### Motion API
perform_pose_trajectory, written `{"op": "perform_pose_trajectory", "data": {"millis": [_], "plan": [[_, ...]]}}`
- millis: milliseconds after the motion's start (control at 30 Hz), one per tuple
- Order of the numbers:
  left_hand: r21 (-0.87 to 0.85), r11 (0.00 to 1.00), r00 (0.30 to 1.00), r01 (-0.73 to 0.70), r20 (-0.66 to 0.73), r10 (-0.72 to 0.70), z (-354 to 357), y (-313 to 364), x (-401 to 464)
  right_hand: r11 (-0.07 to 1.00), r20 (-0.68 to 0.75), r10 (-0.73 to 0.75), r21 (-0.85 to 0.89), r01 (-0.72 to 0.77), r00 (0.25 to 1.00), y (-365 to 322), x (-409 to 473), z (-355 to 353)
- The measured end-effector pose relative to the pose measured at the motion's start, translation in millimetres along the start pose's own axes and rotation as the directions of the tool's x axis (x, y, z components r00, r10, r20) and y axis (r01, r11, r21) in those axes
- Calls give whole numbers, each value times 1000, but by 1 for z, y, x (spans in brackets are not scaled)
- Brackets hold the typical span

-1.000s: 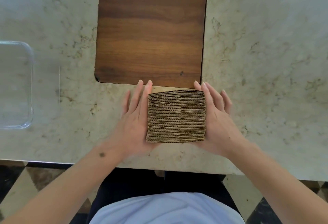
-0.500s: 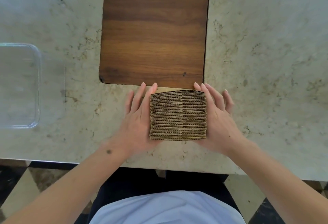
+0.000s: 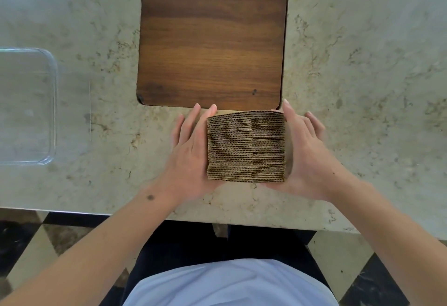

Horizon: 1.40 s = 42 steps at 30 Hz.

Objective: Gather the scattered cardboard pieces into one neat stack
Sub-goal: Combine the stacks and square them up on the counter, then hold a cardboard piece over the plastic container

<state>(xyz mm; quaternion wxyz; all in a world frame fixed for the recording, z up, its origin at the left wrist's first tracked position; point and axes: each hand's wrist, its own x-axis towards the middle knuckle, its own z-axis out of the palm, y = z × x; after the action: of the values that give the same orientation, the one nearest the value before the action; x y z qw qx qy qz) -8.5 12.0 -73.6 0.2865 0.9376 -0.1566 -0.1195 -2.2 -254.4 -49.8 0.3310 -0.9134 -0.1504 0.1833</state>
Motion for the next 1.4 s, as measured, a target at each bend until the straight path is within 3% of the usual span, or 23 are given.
{"op": "perform_pose_trajectory", "data": {"millis": [167, 300, 400, 533, 700, 867, 1000, 1133, 1400], "plan": [[-58, 998, 1000, 30, 9, -30, -2, 2, 3, 997, -1, -23, 72, 23, 1000, 0, 9, -1], [-349, 929, 992, 126, 36, -121, -17, 9, 7, 957, 49, 62, 280, -73, 997, -14, 14, -8], [-553, 807, 978, 207, 129, -163, -40, 11, 10, 854, 119, 50, 510, -104, 992, -28, 20, -18], [-767, 573, 955, 290, 195, -222, -77, 19, 5, 688, 329, 175, 633, -354, 928, -57, 27, -39], [-916, 321, 945, 240, 146, -292, -108, 34, -5, 399, 430, 254, 769, -499, 866, -106, 25, -39], [-988, 119, 921, 95, 41, -388, -121, 47, -23, 222, 439, 292, 833, -507, 849, -165, 22, -27], [-998, 46, 884, 48, 21, -468, -134, 43, -39, 237, 447, 261, 830, -506, 856, -199, 25, -15], [-999, 48, 838, -16, -39, -545, -158, 22, -54, 263, 454, 247, 819, -510, 856, -235, 43, 2], [-995, 39, 767, -94, -97, -634, -235, -78, -99, 391, 445, 238, 770, -504, 863, -339, 114, 61]]}}
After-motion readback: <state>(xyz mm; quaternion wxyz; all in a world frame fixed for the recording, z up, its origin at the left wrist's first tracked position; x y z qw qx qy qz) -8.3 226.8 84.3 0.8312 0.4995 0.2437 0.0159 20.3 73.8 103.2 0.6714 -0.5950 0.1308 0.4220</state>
